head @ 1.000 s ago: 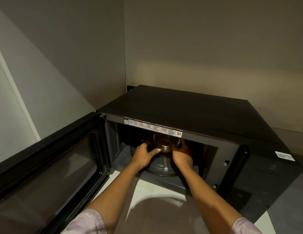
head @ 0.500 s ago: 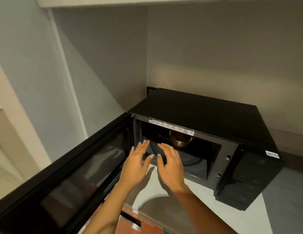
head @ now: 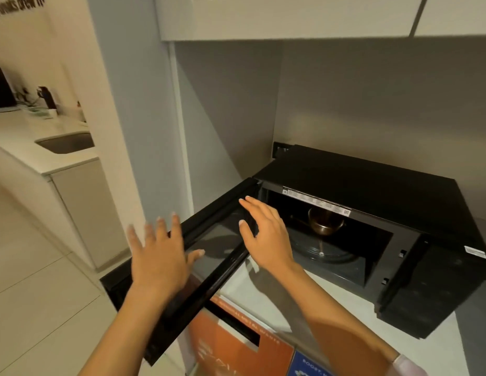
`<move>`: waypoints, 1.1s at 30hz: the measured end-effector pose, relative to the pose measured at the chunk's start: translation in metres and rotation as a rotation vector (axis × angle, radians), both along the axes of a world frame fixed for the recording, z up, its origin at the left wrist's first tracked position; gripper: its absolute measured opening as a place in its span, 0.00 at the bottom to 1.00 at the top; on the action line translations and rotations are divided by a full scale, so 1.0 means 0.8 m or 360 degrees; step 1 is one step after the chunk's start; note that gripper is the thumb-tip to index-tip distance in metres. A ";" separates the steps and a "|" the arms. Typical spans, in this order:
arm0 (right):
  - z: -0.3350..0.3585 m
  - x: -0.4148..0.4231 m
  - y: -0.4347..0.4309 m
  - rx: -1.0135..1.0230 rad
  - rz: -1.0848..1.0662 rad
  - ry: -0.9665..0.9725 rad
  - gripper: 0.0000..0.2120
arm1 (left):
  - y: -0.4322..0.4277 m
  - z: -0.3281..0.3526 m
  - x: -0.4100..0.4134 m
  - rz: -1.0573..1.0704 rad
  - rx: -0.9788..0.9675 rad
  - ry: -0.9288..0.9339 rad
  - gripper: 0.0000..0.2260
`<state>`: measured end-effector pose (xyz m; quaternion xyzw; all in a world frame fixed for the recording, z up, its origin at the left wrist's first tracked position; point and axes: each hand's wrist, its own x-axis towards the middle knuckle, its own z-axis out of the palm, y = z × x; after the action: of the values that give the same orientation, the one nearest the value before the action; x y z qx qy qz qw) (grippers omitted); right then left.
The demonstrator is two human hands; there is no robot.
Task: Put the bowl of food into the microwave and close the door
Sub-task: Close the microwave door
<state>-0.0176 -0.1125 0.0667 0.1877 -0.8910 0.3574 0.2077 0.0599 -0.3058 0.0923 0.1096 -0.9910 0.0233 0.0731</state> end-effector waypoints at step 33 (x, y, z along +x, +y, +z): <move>0.054 0.085 0.231 0.0437 -0.0172 -0.0496 0.35 | 0.221 -0.027 -0.074 -0.1433 0.0413 0.0065 0.32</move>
<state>0.0501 0.0723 0.1097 0.1085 -0.9615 0.2456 0.0586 0.0004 -0.1292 0.0704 -0.3226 -0.9330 -0.1369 0.0812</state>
